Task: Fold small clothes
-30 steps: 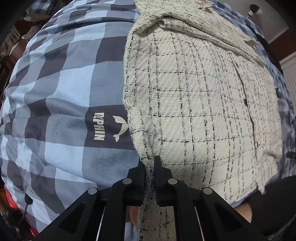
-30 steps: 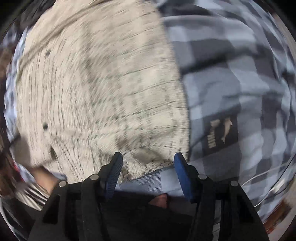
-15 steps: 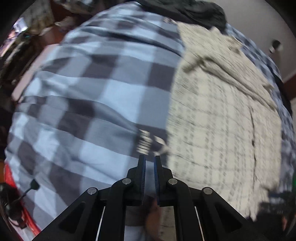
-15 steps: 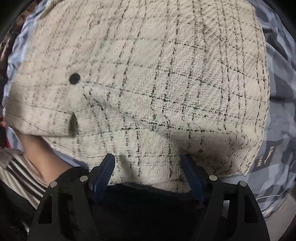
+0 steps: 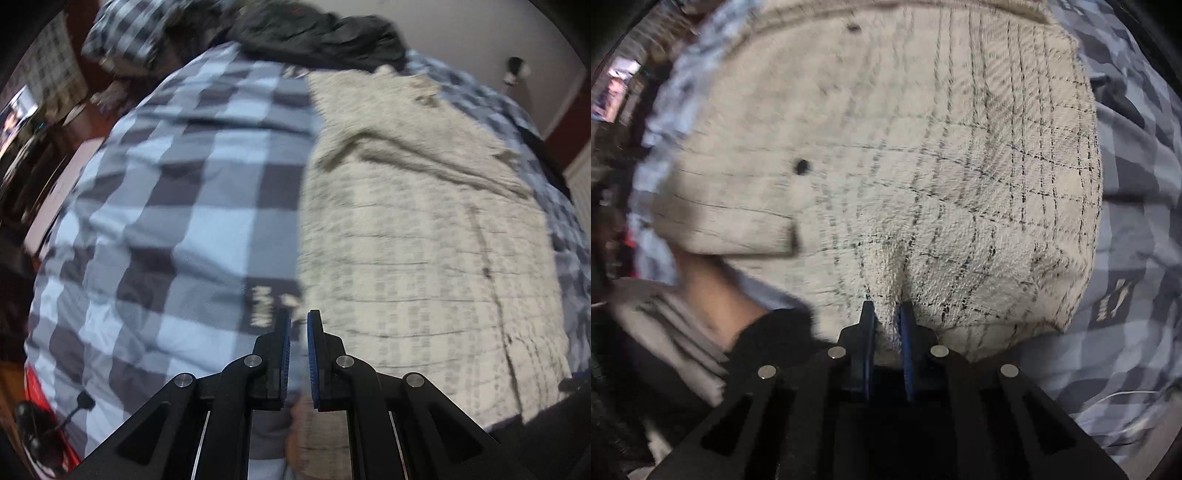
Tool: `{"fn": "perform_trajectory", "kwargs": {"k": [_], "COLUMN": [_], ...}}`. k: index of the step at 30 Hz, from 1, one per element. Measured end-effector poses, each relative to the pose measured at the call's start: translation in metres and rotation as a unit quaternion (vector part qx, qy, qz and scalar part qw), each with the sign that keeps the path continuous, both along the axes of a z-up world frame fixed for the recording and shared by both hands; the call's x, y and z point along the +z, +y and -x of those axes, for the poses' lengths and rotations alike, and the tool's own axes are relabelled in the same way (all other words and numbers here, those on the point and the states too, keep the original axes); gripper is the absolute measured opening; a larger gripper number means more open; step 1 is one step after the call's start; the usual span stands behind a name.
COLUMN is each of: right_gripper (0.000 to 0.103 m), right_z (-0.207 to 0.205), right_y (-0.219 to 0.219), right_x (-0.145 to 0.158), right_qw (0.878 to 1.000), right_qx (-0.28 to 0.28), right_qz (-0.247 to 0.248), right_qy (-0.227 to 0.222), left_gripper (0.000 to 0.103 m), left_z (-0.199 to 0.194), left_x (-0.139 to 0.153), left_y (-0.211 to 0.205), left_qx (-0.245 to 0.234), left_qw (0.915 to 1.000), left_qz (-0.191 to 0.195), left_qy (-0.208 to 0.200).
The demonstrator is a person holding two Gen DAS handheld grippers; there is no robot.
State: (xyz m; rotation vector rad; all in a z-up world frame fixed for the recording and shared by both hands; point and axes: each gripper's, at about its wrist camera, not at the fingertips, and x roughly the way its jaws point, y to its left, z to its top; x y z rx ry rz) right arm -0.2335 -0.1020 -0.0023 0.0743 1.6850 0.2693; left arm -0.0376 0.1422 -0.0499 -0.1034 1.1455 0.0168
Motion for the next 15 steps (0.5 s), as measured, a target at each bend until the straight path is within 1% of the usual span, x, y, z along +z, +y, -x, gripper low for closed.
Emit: {"fn": "perform_trajectory", "kwargs": {"k": [2,3,5,6,7,8,10,11,12,13,14,15], "right_gripper": [0.009,0.009,0.009,0.009,0.009,0.009,0.012,0.025,0.056,0.073,0.094,0.096], "right_z": [0.014,0.019,0.024,0.021,0.015,0.017,0.013,0.014,0.014,0.014,0.012,0.004], "right_y": [0.004,0.006,0.002,-0.001,-0.004,-0.004,-0.004,0.000,0.002,-0.002,0.006,0.008], "right_x": [0.009,0.012,0.021,0.025,0.022,0.026,0.049,0.057,0.064,0.069,0.067,0.066], "right_qw": [0.999,0.999,0.997,0.997,0.996,0.994,0.990,0.988,0.986,0.983,0.979,0.977], "right_qx": [-0.002,-0.002,-0.017,-0.026,-0.040,-0.052,-0.060,-0.063,-0.070,-0.084,-0.135,-0.138], "right_qz": [-0.044,-0.054,-0.069,-0.072,-0.080,-0.100,-0.126,-0.137,-0.146,-0.152,-0.085,-0.089], "right_qy": [0.005,0.004,-0.003,-0.006,-0.008,-0.013,-0.029,-0.036,-0.045,-0.056,-0.129,-0.138], "left_gripper": [0.008,0.008,0.008,0.008,0.008,0.008,0.008,0.008,0.008,0.008,0.008,0.008], "left_z": [0.005,0.007,0.012,0.015,0.019,0.023,0.030,0.034,0.038,0.041,0.043,0.043], "left_x": [0.008,0.009,0.010,0.009,0.008,0.006,-0.002,-0.005,-0.008,-0.011,-0.016,-0.021], "left_y": [-0.022,-0.032,-0.058,-0.073,-0.088,-0.103,-0.130,-0.143,-0.157,-0.167,-0.179,-0.184], "left_qx": [-0.042,-0.060,-0.106,-0.132,-0.159,-0.189,-0.241,-0.262,-0.282,-0.296,-0.314,-0.319], "left_qw": [0.9989,0.9979,0.9942,0.9910,0.9869,0.9816,0.9699,0.9644,0.9585,0.9542,0.9482,0.9458], "left_qz": [0.013,0.014,0.001,-0.010,-0.020,-0.029,-0.035,-0.035,-0.034,-0.033,-0.031,-0.029], "left_qy": [-0.015,-0.018,-0.020,-0.019,-0.016,-0.010,0.007,0.015,0.024,0.029,0.040,0.050]}}
